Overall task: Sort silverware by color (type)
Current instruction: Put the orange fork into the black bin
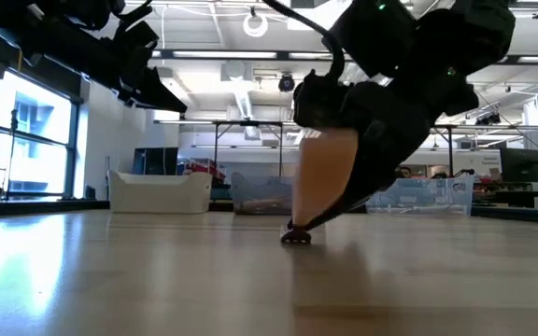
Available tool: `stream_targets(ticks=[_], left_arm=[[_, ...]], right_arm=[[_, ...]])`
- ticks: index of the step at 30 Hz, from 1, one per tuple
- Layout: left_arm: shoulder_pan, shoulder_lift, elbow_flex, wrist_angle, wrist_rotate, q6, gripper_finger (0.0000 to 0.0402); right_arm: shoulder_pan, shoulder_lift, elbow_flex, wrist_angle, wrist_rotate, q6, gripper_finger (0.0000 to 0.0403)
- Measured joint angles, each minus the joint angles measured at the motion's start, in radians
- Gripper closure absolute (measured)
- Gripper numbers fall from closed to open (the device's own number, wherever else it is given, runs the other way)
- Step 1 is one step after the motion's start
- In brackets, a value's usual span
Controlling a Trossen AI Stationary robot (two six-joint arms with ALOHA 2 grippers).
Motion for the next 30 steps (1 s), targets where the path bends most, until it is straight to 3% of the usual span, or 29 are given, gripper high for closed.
stream_targets(ticks=[17,30], left_arm=[[-0.02,0.0,0.0,-0.001,-0.001,-0.001,0.0401],[-0.019,0.0,0.0,-0.002,-0.001,0.001,0.0401]], right_arm=[[-0.168,-0.036,0.001,-0.111,0.004,-0.133,0.0402],[-0.283,-0.189,0.039,-0.337,0.037,-0.21,0.0398]])
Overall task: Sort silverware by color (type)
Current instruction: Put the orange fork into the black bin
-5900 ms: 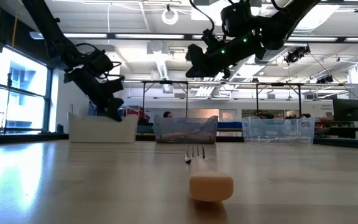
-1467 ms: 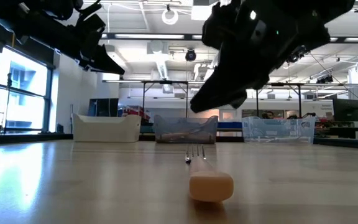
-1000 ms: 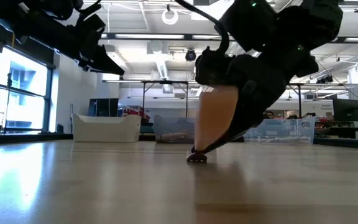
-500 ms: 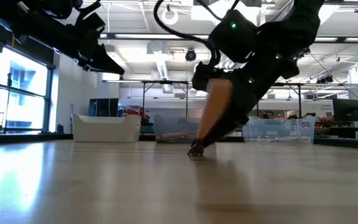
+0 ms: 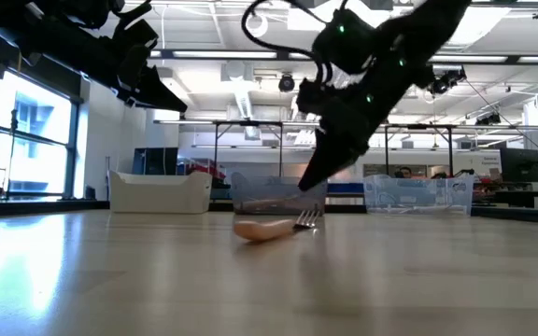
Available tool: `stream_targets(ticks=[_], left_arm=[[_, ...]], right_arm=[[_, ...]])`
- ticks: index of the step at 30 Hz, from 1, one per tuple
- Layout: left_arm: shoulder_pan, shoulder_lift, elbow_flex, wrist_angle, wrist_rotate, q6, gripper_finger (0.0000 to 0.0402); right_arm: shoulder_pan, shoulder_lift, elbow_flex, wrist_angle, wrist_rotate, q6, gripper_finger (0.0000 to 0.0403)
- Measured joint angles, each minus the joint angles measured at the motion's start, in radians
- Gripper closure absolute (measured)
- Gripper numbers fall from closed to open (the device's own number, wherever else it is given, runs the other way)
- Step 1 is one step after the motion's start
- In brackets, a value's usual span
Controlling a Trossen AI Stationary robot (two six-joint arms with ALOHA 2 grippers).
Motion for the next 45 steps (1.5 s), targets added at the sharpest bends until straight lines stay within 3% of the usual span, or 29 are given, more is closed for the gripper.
stream_targets(ticks=[8,16,23,29,45], left_arm=[[0.0,0.0,0.0,0.0,0.0,0.007,0.0401],[0.0,0.0,0.0,-0.001,0.0,0.008,0.0401],[0.0,0.0,0.0,-0.006,0.0,0.013,0.0401],[0.0,0.0,0.0,-0.009,0.0,0.024,0.0401],[0.0,0.0,0.0,-0.013,0.0,0.02,0.0401]], right_arm=[[0.133,0.005,0.138,-0.205,0.039,-0.139,0.0313],[0.168,0.161,0.329,-0.364,0.046,-0.363,0.0252],[0.146,0.293,0.495,-0.553,0.008,-0.548,0.0247],[0.138,0.327,0.52,-0.579,0.006,-0.619,0.0247],[0.12,0.365,0.52,-0.569,-0.053,-0.597,0.0285]])
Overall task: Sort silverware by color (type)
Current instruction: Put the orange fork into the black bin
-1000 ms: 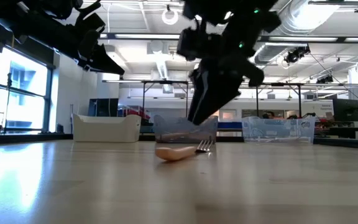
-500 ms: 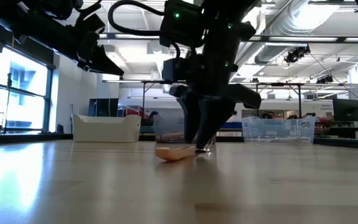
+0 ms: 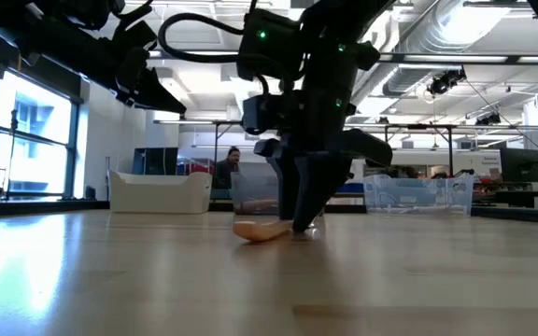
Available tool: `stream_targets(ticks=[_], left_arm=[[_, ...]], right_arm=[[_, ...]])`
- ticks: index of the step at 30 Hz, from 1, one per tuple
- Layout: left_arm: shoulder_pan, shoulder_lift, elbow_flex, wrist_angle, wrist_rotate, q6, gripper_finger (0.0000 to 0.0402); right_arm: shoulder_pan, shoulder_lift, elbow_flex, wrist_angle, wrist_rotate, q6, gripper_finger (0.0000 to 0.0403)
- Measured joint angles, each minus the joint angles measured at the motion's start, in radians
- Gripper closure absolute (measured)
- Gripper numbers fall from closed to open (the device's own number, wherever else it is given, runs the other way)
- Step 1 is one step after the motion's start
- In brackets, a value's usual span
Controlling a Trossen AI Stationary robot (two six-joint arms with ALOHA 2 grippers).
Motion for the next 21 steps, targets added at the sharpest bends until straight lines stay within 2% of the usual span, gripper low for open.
stream_targets(ticks=[4,13,21], left_arm=[[0.0,0.0,0.0,0.0,0.0,0.003,0.0401],[0.0,0.0,0.0,0.0,0.0,0.003,0.0401],[0.0,0.0,0.0,0.0,0.0,-0.005,0.0401]], right_arm=[[-0.007,-0.001,-0.001,0.0,-0.008,0.025,0.03],[-0.014,0.004,0.025,-0.035,-0.039,0.021,0.0383],[-0.035,0.005,0.16,-0.115,-0.033,0.009,0.0385]])
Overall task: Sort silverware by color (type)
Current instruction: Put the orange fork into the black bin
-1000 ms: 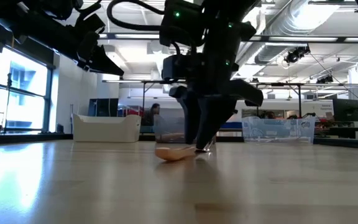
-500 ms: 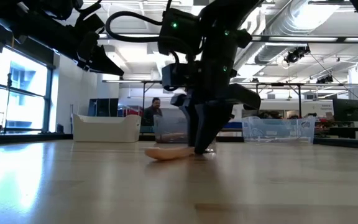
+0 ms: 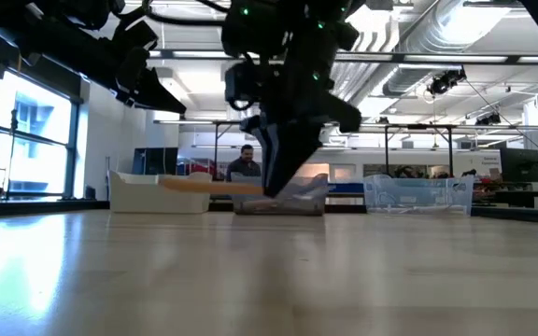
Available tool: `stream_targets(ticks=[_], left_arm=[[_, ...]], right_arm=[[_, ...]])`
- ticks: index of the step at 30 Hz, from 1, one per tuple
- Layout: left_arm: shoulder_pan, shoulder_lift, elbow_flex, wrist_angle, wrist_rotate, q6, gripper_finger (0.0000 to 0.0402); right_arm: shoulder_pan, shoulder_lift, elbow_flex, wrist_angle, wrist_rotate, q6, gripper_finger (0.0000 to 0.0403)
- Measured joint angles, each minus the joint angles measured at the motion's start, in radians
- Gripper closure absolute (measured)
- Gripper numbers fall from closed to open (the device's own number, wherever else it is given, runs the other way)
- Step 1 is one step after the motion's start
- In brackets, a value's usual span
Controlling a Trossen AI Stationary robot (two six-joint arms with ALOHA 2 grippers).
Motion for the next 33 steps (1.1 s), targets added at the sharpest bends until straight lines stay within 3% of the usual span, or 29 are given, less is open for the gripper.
stream_targets(ticks=[4,10,17,24,33], left_arm=[[0.0,0.0,0.0,0.0,-0.018,0.0,0.0401],[0.0,0.0,0.0,-0.002,-0.191,0.0,0.0401],[0.002,0.0,0.0,-0.005,-0.21,-0.002,0.0401],[0.002,0.0,0.0,0.001,-0.209,-0.008,0.0401],[0.002,0.0,0.0,0.006,-0.203,-0.008,0.0401]], right_arm=[[-0.036,-0.009,0.068,-0.083,0.024,-0.002,0.0384],[-0.113,-0.092,0.084,-0.154,0.124,0.028,0.0383],[-0.32,-0.13,0.11,-0.142,0.279,0.315,0.0383],[-0.503,-0.11,0.112,-0.046,0.259,0.411,0.0383],[-0.543,-0.056,0.112,0.043,0.188,0.434,0.0383]])
